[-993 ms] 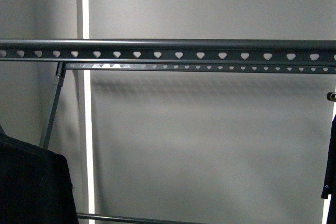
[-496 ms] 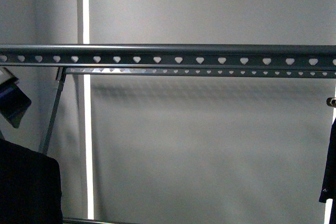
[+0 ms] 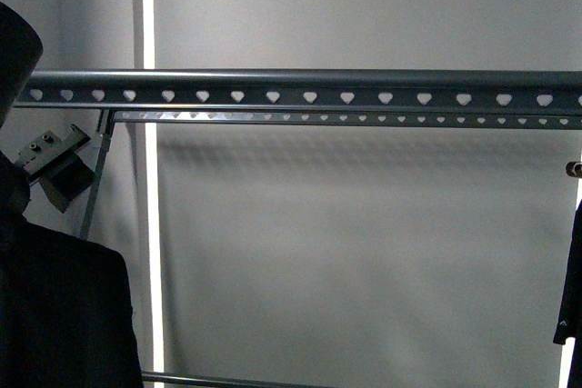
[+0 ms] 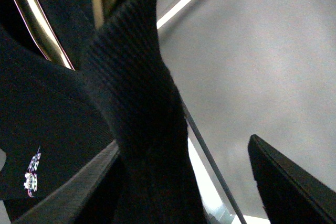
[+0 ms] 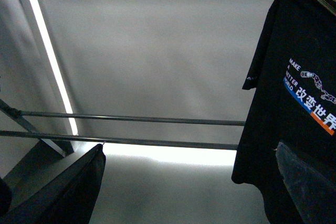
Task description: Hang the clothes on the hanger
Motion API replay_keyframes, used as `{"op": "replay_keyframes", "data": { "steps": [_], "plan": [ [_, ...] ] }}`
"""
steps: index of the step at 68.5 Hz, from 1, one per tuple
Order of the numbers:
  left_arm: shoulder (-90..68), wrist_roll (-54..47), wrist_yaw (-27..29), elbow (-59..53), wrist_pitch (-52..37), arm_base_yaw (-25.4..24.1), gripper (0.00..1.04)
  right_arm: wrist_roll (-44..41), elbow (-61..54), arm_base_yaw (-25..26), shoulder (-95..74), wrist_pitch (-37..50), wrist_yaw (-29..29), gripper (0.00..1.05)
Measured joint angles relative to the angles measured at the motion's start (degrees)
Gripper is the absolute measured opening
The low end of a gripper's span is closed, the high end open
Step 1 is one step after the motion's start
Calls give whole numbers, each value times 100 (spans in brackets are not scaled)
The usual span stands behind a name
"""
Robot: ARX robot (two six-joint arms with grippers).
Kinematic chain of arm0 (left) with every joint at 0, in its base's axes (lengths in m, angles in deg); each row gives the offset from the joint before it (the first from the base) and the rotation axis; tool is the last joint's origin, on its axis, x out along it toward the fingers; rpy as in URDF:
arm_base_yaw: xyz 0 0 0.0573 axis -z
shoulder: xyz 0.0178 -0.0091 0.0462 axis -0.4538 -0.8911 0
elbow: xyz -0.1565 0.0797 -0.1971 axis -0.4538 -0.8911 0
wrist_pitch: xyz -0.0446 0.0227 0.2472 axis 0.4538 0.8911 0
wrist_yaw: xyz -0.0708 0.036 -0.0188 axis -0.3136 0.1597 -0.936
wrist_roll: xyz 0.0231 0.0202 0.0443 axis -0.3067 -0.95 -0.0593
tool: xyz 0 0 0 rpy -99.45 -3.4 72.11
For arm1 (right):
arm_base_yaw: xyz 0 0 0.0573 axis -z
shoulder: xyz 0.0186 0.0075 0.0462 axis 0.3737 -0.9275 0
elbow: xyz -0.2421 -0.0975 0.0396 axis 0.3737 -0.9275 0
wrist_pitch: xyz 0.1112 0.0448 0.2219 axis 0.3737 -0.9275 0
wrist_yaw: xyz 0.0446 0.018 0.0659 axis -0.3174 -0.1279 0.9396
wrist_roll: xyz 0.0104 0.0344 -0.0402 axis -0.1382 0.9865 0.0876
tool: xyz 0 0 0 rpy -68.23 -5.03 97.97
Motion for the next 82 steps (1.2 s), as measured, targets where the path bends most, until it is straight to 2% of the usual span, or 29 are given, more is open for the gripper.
{"op": "replay_keyframes", "data": {
  "steps": [7, 16, 24, 35, 49, 56, 62, 67, 74, 78, 82],
  "plan": [
    [-138, -42, 13, 179, 7, -17, 51, 0, 0, 2, 0, 0, 0, 97],
    [-101, -188, -107, 205, -11, -24, 19, 0, 0, 2, 0, 0, 0, 97],
    [87, -238, -319, -33, -72, -20, 4, 0, 0, 2, 0, 0, 0, 97],
    [514, -592, -761, -623, -160, 15, 4, 0, -2, 0, 0, 0, 0, 97],
    [1434, -1217, -1733, -1506, 15, 122, 4, 0, 0, 2, 0, 0, 0, 97],
    [2006, -1788, -2577, -1886, 337, 221, 4, 0, 0, 0, 0, 0, 0, 97],
    [2457, -2535, -3574, -2070, 756, 260, 4, 0, 0, 2, 0, 0, 0, 97],
    [2710, -3289, -4398, -2083, 1174, 212, 4, 0, -2, 2, 0, 0, 0, 97],
    [2706, -5309, -5814, -1768, 2288, -260, 4, 0, 0, 2, 0, 0, 0, 97],
    [2393, -6588, -6286, -1287, 2861, -671, 4, 0, 0, 2, 0, 0, 0, 97],
    [2037, -7831, -6422, -835, 2813, -1021, 4, 0, 0, 0, 0, 0, 0, 97]
  ]
}}
